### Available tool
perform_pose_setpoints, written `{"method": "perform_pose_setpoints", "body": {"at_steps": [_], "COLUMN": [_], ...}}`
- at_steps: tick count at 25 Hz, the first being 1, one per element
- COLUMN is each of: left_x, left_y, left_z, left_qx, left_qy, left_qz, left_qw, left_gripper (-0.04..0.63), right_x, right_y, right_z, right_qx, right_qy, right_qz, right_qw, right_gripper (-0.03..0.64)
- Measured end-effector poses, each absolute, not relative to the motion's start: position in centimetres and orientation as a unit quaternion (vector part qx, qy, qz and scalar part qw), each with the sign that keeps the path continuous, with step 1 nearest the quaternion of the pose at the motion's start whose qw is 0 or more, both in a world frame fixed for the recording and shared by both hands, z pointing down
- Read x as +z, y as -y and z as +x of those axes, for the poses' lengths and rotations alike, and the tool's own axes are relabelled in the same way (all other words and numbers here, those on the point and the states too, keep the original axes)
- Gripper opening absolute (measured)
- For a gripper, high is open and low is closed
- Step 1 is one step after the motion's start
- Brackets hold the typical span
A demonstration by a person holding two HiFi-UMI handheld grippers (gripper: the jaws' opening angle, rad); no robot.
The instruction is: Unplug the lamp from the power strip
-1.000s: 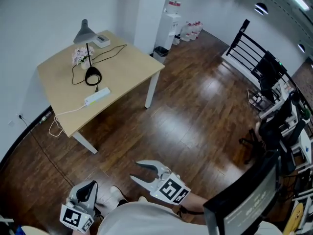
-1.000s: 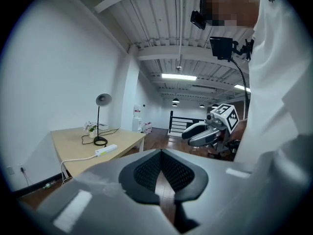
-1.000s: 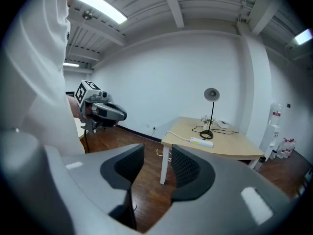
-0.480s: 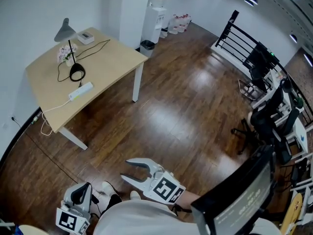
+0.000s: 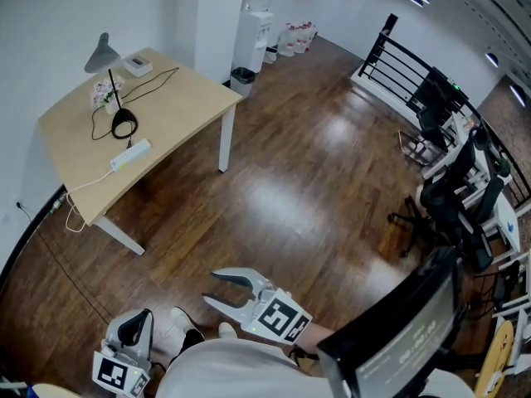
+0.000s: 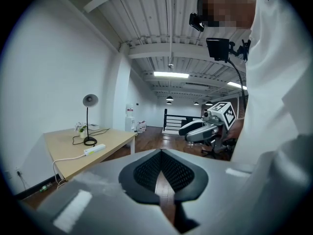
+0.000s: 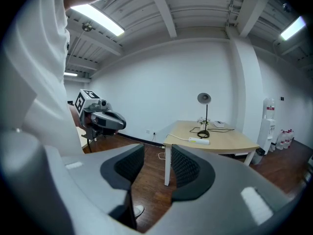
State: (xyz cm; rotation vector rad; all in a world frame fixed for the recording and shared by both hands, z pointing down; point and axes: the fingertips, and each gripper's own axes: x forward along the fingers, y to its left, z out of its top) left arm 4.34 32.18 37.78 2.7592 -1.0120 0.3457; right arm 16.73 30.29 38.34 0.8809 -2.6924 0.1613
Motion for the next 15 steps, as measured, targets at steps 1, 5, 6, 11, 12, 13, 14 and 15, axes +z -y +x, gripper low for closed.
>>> {"method": "perform_pose_setpoints", "body": {"at_steps": [1, 5, 6, 11, 12, 13, 14, 15], "left_x": [37.8, 38.1, 38.1, 38.5, 38.6, 38.6, 38.7, 38.8], "left_y": [-32.1, -31.9, -31.7, -31.4, -31.4, -31.3, -31.2, -31.1], "left_z": [4.2, 4.0, 3.9, 3.3, 3.1, 3.0, 2.9, 2.7], "left_qx": [0.116, 0.116, 0.115, 0.127, 0.131, 0.134, 0.134, 0.133], "left_qy": [0.341, 0.341, 0.342, 0.337, 0.335, 0.334, 0.334, 0.334], "left_qz": [0.928, 0.928, 0.928, 0.929, 0.929, 0.929, 0.929, 0.929], "left_qw": [0.092, 0.093, 0.094, 0.090, 0.089, 0.088, 0.089, 0.091], "left_gripper": [0.003, 0.003, 0.003, 0.003, 0.003, 0.003, 0.003, 0.003], "right_x": [38.3, 38.3, 38.3, 38.2, 38.2, 38.2, 38.2, 38.3], "right_y": [-30.3, -30.0, -29.9, -29.5, -29.4, -29.4, -29.3, -29.2], "right_z": [16.6, 16.3, 16.2, 15.5, 15.4, 15.2, 15.0, 14.9], "right_qx": [0.057, 0.055, 0.055, 0.053, 0.053, 0.053, 0.053, 0.054], "right_qy": [0.939, 0.938, 0.938, 0.939, 0.939, 0.939, 0.939, 0.939], "right_qz": [0.308, 0.309, 0.309, 0.305, 0.305, 0.304, 0.303, 0.303], "right_qw": [0.146, 0.146, 0.147, 0.150, 0.151, 0.152, 0.153, 0.154], "right_gripper": [0.175, 0.175, 0.175, 0.175, 0.175, 0.175, 0.173, 0.173]}}
